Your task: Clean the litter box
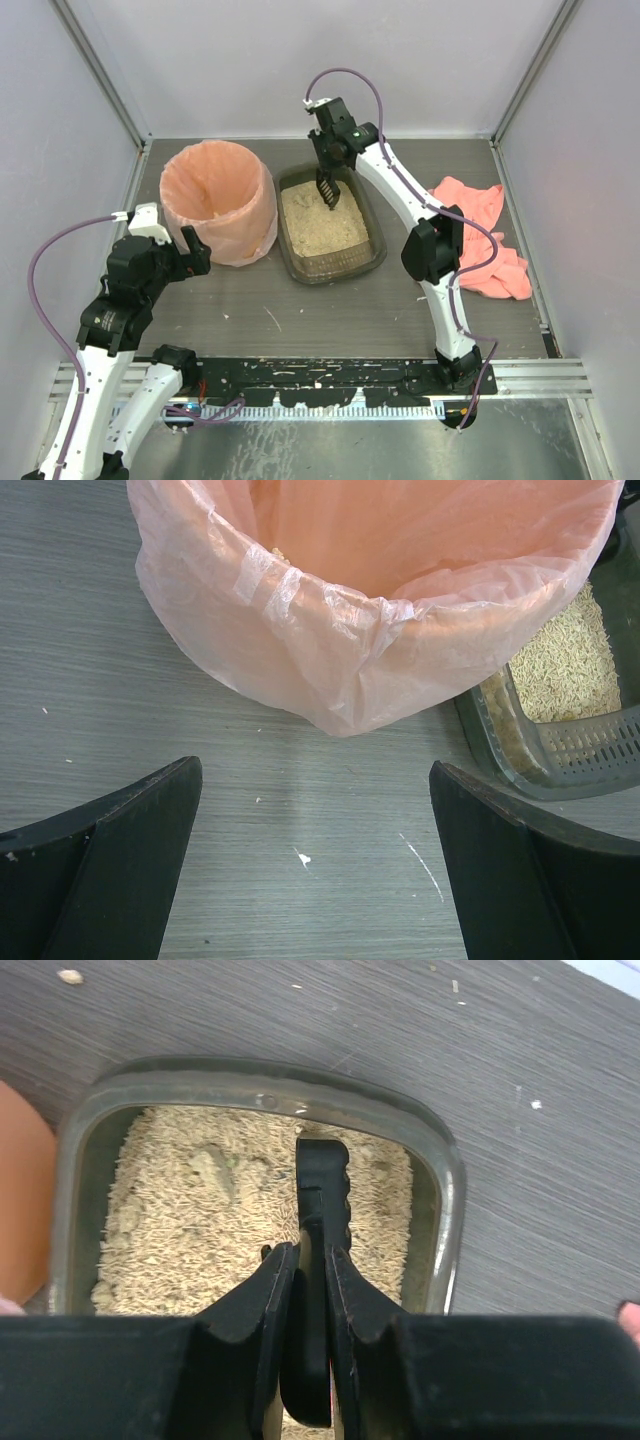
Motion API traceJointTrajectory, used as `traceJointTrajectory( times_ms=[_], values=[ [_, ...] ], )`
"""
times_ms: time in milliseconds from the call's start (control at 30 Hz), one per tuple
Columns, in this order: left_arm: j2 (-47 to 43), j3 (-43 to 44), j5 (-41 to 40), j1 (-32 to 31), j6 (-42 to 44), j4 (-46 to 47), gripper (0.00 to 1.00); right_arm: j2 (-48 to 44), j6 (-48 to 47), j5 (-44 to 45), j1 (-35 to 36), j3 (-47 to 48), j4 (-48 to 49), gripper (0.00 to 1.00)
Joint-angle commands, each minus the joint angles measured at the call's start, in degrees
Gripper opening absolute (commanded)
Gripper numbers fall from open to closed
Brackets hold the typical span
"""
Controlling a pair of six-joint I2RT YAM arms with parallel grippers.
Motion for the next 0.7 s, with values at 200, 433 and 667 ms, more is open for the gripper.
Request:
traceJointTrajectory(
  times_ms=[200, 433, 667],
  values=[
    [0.3, 0.77, -0.36, 0.28, -0.15, 1.75, 0.98, 1.84, 2.95, -10.68, 0.14, 4.45, 1.69, 0.01],
    [0.31, 0.81, -0.31, 0.28, -0.19, 1.75, 0.98, 2.61, 3.06, -12.18, 0.08, 4.64, 1.69, 0.01],
    [0.34, 0.75, -0.29, 0.28, -0.15, 1.71, 0.98, -0.47, 0.98, -4.83, 0.7, 1.76, 2.77, 0.01]
  ],
)
